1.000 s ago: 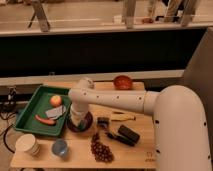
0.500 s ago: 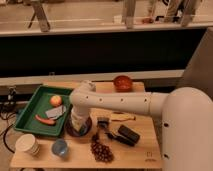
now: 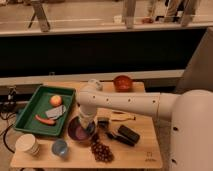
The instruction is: Wipe purple bowl with sponge
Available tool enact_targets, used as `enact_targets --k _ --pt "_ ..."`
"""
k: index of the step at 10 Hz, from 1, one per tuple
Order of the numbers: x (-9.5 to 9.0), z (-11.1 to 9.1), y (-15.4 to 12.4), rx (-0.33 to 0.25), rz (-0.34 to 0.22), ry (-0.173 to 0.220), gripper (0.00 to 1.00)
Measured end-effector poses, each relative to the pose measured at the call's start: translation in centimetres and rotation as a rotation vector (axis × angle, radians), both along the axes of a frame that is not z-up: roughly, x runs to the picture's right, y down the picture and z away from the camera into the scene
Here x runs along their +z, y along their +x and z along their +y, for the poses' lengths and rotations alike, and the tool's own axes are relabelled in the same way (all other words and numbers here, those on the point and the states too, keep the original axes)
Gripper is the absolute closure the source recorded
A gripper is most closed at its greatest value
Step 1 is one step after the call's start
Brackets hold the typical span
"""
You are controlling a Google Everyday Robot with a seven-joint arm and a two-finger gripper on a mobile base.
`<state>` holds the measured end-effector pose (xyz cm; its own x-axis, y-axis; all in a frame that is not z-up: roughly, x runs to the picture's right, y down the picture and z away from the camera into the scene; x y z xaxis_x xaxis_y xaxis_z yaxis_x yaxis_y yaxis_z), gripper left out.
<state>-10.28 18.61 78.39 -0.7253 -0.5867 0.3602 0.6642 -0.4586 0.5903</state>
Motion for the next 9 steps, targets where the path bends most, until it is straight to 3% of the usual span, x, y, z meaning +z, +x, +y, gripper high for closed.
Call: enact_targets --k 4,9 --pt "2.8 -1.0 -1.0 -0.011 0.005 0.008 1.00" --pt "3.8 0.2 -4.8 -0.063 -0.071 -0.021 1.00"
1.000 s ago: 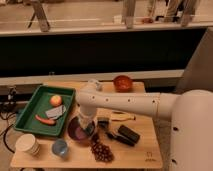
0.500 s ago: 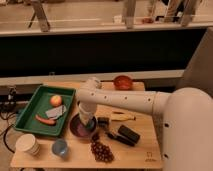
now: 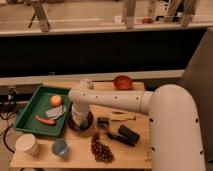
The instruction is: Wipe purple bowl with sponge
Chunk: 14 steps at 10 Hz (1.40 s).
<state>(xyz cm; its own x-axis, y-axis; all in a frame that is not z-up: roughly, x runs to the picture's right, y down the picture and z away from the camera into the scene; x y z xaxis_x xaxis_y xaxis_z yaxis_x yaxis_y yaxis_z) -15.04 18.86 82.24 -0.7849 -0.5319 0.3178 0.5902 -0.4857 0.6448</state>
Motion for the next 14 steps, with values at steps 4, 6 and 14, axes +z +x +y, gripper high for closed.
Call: enact_targets --k 4,6,14 --pt "-2.0 2.2 -0.7 -0.026 -0.065 -0.047 1.00" --pt "-2.3 3.0 1.3 -0.006 -0.033 -0.065 1.00" --pt "-0.4 -1.0 3.1 0.048 0.031 0.017 1.00"
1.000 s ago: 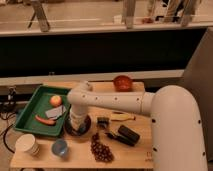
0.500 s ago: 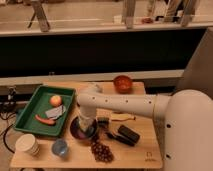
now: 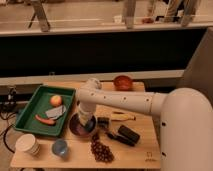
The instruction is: Wipe purple bowl with sponge
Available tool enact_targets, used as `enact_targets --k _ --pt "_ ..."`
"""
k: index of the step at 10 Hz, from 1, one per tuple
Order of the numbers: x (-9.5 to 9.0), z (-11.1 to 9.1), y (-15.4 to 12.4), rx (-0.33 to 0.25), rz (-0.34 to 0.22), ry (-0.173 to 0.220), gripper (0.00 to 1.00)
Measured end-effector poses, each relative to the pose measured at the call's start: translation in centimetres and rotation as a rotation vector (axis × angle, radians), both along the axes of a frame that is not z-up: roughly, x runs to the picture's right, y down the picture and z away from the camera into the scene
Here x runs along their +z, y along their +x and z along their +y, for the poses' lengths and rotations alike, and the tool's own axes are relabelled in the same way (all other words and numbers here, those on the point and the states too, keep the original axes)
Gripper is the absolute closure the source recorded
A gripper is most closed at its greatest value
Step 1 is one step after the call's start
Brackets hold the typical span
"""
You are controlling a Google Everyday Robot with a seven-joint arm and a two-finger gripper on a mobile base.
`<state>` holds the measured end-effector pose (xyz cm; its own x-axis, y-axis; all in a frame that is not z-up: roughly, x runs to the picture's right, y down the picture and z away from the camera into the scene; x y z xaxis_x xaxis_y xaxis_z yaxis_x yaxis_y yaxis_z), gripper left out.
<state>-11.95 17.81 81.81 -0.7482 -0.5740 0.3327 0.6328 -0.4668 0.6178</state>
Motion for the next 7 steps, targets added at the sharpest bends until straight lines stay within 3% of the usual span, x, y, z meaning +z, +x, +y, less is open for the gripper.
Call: enact_targets --k 3,7 --pt "-0.3 -1.1 -2.2 0.000 -0.029 0.016 1.00" --pt "-2.6 -2.8 -2.0 0.029 0.019 0.018 1.00"
